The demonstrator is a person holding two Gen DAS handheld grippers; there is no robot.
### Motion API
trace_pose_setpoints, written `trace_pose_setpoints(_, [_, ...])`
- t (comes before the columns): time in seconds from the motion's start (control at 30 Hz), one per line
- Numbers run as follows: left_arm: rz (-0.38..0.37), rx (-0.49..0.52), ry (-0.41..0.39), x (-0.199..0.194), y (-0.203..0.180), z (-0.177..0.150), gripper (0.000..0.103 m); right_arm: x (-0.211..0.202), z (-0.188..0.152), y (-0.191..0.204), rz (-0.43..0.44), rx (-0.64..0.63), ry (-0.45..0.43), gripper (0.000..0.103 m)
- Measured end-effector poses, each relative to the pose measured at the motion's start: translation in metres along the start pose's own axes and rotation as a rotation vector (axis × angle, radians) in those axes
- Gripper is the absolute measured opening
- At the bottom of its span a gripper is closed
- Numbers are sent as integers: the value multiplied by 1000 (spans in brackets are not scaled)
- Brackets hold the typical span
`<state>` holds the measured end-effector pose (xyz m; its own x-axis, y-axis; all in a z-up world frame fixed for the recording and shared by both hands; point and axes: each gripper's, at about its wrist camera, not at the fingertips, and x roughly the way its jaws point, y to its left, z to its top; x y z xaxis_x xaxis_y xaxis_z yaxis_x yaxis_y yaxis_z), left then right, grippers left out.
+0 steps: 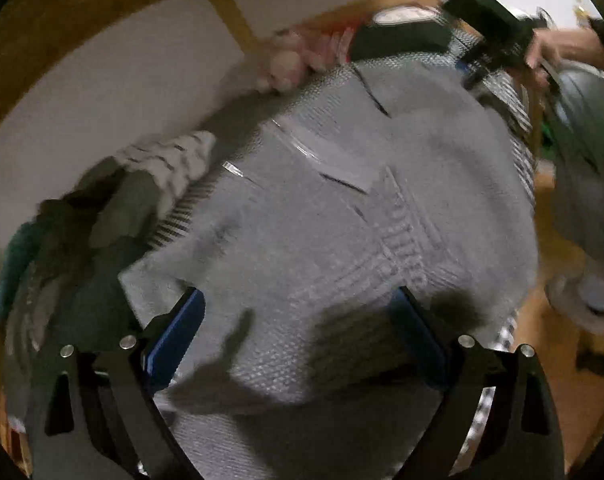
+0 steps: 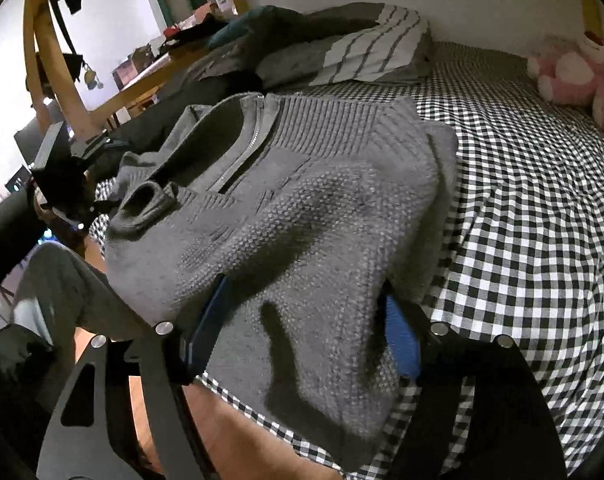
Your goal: Fold large clothes
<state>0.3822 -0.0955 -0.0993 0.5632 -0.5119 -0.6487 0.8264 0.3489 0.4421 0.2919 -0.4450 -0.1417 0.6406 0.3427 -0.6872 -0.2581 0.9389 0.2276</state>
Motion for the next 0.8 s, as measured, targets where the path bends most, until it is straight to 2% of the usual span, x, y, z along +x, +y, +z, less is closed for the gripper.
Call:
trace_pose_setpoints(0.07, [-47,18,2,-8,-3,-4,92,2,1,2,5,-2,2,77])
trace_pose_setpoints(0.23, [-74,99,20,-31,-18,-13,92,3,1,-2,23,17,-2,77])
trace_pose_setpoints(0.37, [-25,184,59,-18,-23,-16,92,5,-1,-4,31,38,-15,77])
trace_pose_setpoints(0.5, [-64,157,39,2,-21,-3,92,6,-4,-2,20,40,-23,77])
trace_pose_setpoints(0.57, [-82,120,47,15,-19,3,92,4,-4,-4,21,61,-33,71])
trace_pose_setpoints(0.6, [-104,85,64,20,-17,5,92,2,-4,-6,16,77,-41,61])
trace_pose_setpoints(0.63, [-136,31,81,25,-12,8,85,1,-4,-8,11,90,-45,47])
trace_pose_setpoints(0.67, [-174,-38,88,28,-6,12,65,0,-3,-10,8,104,-51,40])
trace_pose_setpoints(0.7, [-192,-81,87,29,-2,14,59,-4,-3,-14,5,116,-59,30])
trace_pose_setpoints(0.73, [-183,-112,75,27,2,14,44,-6,-4,-17,3,126,-61,26])
trace_pose_setpoints(0.77, [-184,-136,65,25,4,14,33,-7,-4,-20,-2,138,-59,18])
trace_pose_setpoints(0.8, [-185,-163,60,23,7,12,32,-8,-5,-23,-7,150,-55,17])
